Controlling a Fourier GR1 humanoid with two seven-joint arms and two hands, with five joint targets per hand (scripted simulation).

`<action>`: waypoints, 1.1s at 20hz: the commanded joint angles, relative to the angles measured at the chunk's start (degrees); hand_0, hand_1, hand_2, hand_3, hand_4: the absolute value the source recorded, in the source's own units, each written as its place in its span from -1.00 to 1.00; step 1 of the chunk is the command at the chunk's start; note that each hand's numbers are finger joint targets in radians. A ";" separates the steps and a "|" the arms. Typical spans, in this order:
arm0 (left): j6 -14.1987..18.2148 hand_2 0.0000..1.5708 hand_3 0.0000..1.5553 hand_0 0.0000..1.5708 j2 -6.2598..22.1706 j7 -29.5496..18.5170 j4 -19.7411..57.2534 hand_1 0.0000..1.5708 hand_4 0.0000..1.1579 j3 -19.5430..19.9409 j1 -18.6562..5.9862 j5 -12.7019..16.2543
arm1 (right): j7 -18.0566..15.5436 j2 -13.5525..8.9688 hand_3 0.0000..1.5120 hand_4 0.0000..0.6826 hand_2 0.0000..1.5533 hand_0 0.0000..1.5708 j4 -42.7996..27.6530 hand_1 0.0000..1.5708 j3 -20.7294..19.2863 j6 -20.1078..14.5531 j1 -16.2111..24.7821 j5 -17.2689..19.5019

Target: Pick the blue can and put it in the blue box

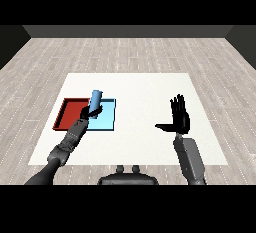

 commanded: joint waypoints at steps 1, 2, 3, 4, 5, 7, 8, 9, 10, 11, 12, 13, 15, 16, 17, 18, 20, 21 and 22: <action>-0.83 0.78 0.47 0.94 -0.59 1.37 6.73 0.94 0.57 -1.15 -1.54 -2.57 | 0.11 0.45 -1.00 -1.00 -1.00 -1.00 2.53 -1.00 -0.60 0.09 -0.66 0.04; 1.71 0.65 0.29 0.76 -2.82 4.03 7.52 0.76 0.51 -2.11 -2.98 -3.65 | -3.44 1.86 -1.00 -1.00 -1.00 -1.00 3.03 -1.00 1.07 0.34 2.45 2.05; -1.97 0.72 0.27 0.84 -1.99 1.63 7.96 0.84 0.48 -0.66 -0.86 -2.31 | -0.30 1.21 -1.00 -1.00 -1.00 -1.00 -0.30 -1.00 0.51 -0.03 2.23 0.45; -1.74 0.79 0.13 0.89 -3.30 3.43 8.50 0.89 0.50 -1.62 -2.12 -3.39 | -1.89 0.65 -1.00 -1.00 -1.00 -1.00 2.26 -1.00 -1.78 1.25 0.64 -0.73; -0.51 0.84 -0.07 0.95 -4.34 4.35 9.43 0.95 0.49 -1.61 -1.09 -3.32 | -4.07 0.12 -1.00 -1.00 -1.00 -1.00 5.97 -1.00 -1.76 4.53 1.44 -1.24; -2.54 0.81 -0.57 0.96 -4.44 3.86 9.77 0.96 0.44 -0.49 -0.22 -2.40 | -3.13 0.22 -1.00 -1.00 -1.00 -1.00 3.38 -1.00 -2.29 3.59 1.37 -1.73; -3.33 0.82 -1.00 1.00 -3.97 6.92 10.12 1.00 0.35 0.24 -2.08 -1.80 | -1.48 0.24 -1.00 -1.00 -1.00 -1.00 0.82 -1.00 -1.27 2.54 2.57 -1.08; -5.34 0.88 -1.00 1.00 -3.90 5.93 9.80 1.00 0.21 1.23 -0.44 -0.78 | -1.45 -0.16 -1.00 -1.00 -1.00 -1.00 1.04 -1.00 -2.17 1.95 1.01 -0.92; -4.53 0.89 -1.00 1.00 -4.15 5.05 9.17 1.00 0.09 2.46 -0.12 0.28 | -2.58 -0.12 -1.00 -1.00 -1.00 -1.00 2.57 -1.00 -2.03 3.49 1.07 -1.02; -3.41 0.77 -1.00 0.84 -3.80 6.21 10.86 0.84 -0.11 -0.85 -1.67 -3.37 | -3.06 1.87 -1.00 -1.00 -1.00 -1.00 0.52 -1.00 0.25 1.60 2.77 0.86; -6.34 0.12 -0.38 0.10 -2.16 6.96 10.97 0.10 0.13 -2.62 -2.02 -5.22 | -4.11 0.73 -1.00 -1.00 -1.00 -1.00 1.10 -1.00 -1.33 2.95 3.28 0.14; -5.11 -0.51 -0.40 -0.60 -3.91 5.94 10.99 -0.60 0.34 -1.37 -0.55 -4.08 | -2.59 0.87 -1.00 -1.00 -1.00 -1.00 3.85 -1.00 -1.60 2.39 0.27 0.03; -3.14 -1.00 -1.00 -1.00 -3.40 5.95 10.72 -1.00 -1.00 -1.28 0.12 -4.41 | -3.89 1.90 -1.00 -1.00 -1.00 -1.00 1.45 -1.00 -0.58 3.04 2.18 0.27; -0.57 -1.00 -1.00 -1.00 -3.50 9.04 11.01 -1.00 -1.00 -2.50 -2.27 -5.74 | -3.89 1.82 -1.00 -1.00 -1.00 -1.00 -0.47 -1.00 -0.67 3.72 5.67 -0.75; 2.70 -1.00 -1.00 -1.00 -4.18 4.66 10.07 -1.00 -1.00 -1.45 0.22 -4.92 | -3.20 0.58 -1.00 -1.00 -1.00 -1.00 -1.22 -1.00 -2.13 4.76 5.38 -1.99; 1.15 -1.00 -1.00 -1.00 -1.44 3.70 9.81 -1.00 -1.00 -0.72 -0.54 -4.31 | -2.44 0.88 -1.00 -1.00 -1.00 -1.00 2.03 -1.00 -2.67 4.46 1.25 -2.38; 7.35 -1.00 -1.00 -1.00 -1.88 0.21 8.11 -1.00 -1.00 0.51 1.50 -3.42 | -3.59 -0.71 -1.00 -1.00 -1.00 -1.00 2.42 -1.00 -3.59 6.89 3.19 -2.69; 11.18 -1.00 -1.00 -1.00 -3.67 -3.03 6.49 -1.00 -1.00 2.43 3.71 -1.60 | -2.75 2.42 -1.00 -1.00 -1.00 -1.00 2.29 -1.00 -0.84 3.09 0.91 -0.36; 13.49 -1.00 -1.00 -1.00 -3.90 -2.70 4.09 -1.00 -1.00 3.94 -0.33 -0.33 | -4.31 1.67 -1.00 -1.00 -1.00 -1.00 2.41 -1.00 -1.86 5.16 2.62 -1.37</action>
